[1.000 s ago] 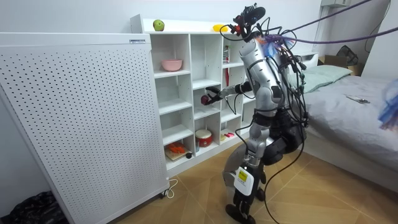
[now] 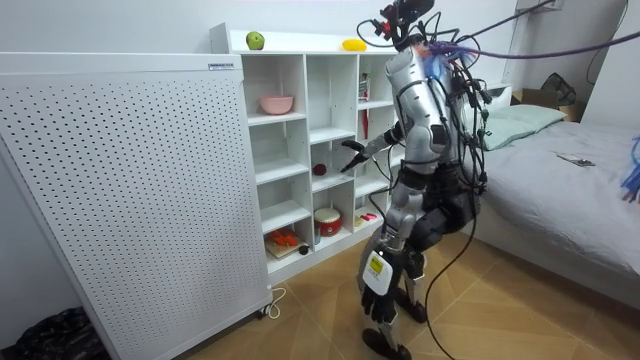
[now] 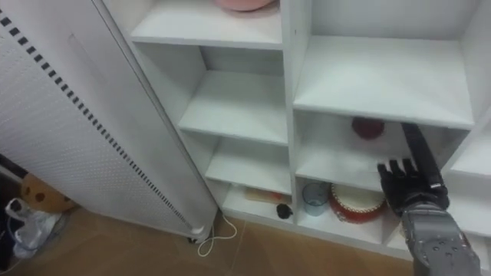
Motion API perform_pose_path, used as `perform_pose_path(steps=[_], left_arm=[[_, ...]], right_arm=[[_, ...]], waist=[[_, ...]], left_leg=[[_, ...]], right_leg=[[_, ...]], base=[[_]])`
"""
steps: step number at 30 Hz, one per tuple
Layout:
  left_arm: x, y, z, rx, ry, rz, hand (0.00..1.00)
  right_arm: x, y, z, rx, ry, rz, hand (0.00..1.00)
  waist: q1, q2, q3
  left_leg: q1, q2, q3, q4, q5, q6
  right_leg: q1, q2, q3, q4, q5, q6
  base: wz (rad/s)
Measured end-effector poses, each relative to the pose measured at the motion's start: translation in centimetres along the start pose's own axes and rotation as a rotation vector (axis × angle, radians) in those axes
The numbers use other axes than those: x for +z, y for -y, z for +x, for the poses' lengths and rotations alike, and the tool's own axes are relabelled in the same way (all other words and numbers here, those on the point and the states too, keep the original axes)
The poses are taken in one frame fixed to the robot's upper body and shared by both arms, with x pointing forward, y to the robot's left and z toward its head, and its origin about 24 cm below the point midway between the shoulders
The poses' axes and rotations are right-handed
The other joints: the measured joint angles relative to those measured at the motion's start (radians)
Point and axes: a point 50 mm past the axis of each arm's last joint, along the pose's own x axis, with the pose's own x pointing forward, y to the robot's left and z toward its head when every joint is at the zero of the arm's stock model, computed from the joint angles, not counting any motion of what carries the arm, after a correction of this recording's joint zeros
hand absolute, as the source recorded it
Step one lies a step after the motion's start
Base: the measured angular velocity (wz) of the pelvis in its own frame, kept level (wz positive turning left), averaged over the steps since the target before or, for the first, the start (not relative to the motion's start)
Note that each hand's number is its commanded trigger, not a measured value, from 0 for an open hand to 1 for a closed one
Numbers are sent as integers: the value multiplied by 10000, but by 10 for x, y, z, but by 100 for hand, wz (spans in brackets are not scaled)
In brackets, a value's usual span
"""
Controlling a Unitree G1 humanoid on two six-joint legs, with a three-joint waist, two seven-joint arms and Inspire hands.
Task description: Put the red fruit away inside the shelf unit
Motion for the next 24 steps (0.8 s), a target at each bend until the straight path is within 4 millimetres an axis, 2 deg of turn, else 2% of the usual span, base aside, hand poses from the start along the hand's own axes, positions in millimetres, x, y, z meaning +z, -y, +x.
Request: perform_pose_path(steps=[1, 3, 4, 5, 6, 7, 8, 9, 12, 15, 16, 17, 18, 20, 22, 23, 24], left_arm=[[-1, -1, 1, -48, -112, 33, 0], [-5, -7, 6, -22, -545, 62, 0], [-5, -8, 7, -3, -651, 53, 0], [-8, -12, 9, 76, -874, 7, 0], [-11, -15, 9, 190, -1026, 24, 0], [-13, -16, 9, 237, -1094, 14, 0], [-16, -17, 9, 315, -1284, -95, 0], [-20, -17, 9, 372, -1495, -235, 0], [-24, -19, 10, 501, -1739, -500, 0], [-25, -20, 10, 812, -1825, -696, 0], [-26, -21, 10, 863, -1858, -702, 0], [-27, -23, 9, 1018, -1895, -709, 0], [-29, -26, 9, 1212, -1935, -610, 0], [-33, -29, 7, 1455, -2064, -514, 0], [-34, -31, 7, 1669, -2101, -687, 0], [-32, -30, 7, 1705, -2054, -860, 0], [-31, -29, 7, 1721, -2015, -1073, 0]], right_arm=[[0, 10, -1, -228, -60, -122, 0], [2, 49, -7, -1236, -222, -400, 0], [3, 60, -9, -1511, -246, -435, 0], [4, 84, -16, -2123, -307, -529, 0], [5, 105, -24, -2639, -380, -645, 0], [5, 115, -28, -2847, -436, -786, 0], [4, 138, -38, -3384, -543, -952, 0], [2, 159, -49, -4043, -665, -991, 0], [-8, 197, -74, -5015, -1229, -1623, 0], [-18, 250, -121, -6335, -2729, -3152, 0], [-18, 258, -130, -6555, -3056, -3492, 0], [-17, 273, -146, -6967, -3710, -4128, 0], [-14, 283, -160, -7244, -4228, -4619, 0], [-12, 292, -172, -7327, -4862, -5192, 0], [-10, 300, -184, -7349, -5358, -5471, 0], [-11, 302, -187, -7323, -5535, -5376, 0], [-10, 305, -193, -7371, -5642, -5276, 0]], waist=[[-9, -1, 0], [-20, -20, 15], [-29, -25, 18], [-60, -41, 26], [-182, -40, 23], [-296, -39, 24], [-510, -33, 24], [-579, -38, 26], [-799, -59, 13], [-1155, -159, -47], [-1188, -208, -89], [-1231, -305, -177], [-1307, -419, -230], [-1474, -600, -302], [-1725, -774, -315], [-1764, -845, -278], [-1765, -937, -304]], left_leg=[[170, 1, 3, -199, 60, -1], [808, 31, -58, -893, 261, -82], [984, 42, -69, -1064, 300, -101], [1350, 67, -82, -1412, 372, -139], [1666, 84, -94, -1763, 462, -168], [1821, 101, -111, -1944, 560, -174], [2195, 121, -125, -2299, 684, -185], [2631, 140, -115, -2638, 723, -204], [3523, 221, -89, -3388, 807, -260], [4927, 241, -51, -4472, 949, -362], [5140, 239, -46, -4651, 968, -384], [5577, 240, -44, -4961, 994, -426], [6026, 230, -32, -5256, 1022, -471], [6627, 253, -22, -5570, 1061, -530], [7147, 288, -27, -5743, 1073, -552], [7415, 291, -23, -5761, 1078, -559], [7714, 292, -16, -5846, 1078, -560]], right_leg=[[164, 21, -28, -180, 39, -1], [863, 176, -177, -908, 204, 17], [1063, 218, -224, -1098, 238, 24], [1491, 307, -339, -1487, 315, 43], [1878, 394, -453, -1911, 419, 64], [2076, 411, -522, -2117, 466, 78], [2535, 447, -660, -2508, 534, 125], [2956, 560, -638, -2861, 584, 183], [3883, 789, -667, -3661, 785, 246], [5283, 1031, -736, -4695, 921, 331], [5502, 1048, -774, -4820, 920, 334], [5903, 1127, -788, -5086, 920, 343], [6338, 1220, -792, -5353, 935, 366], [6898, 1315, -854, -5647, 934, 368], [7475, 1380, -1024, -5933, 933, 370], [7807, 1401, -1045, -6057, 934, 371], [8127, 1431, -1035, -6196, 942, 384]], base=[[0], [0], [0], [5], [8], [17], [14], [5], [-12], [-2], [-5], [0], [0], [2], [10], [0], [-5]])
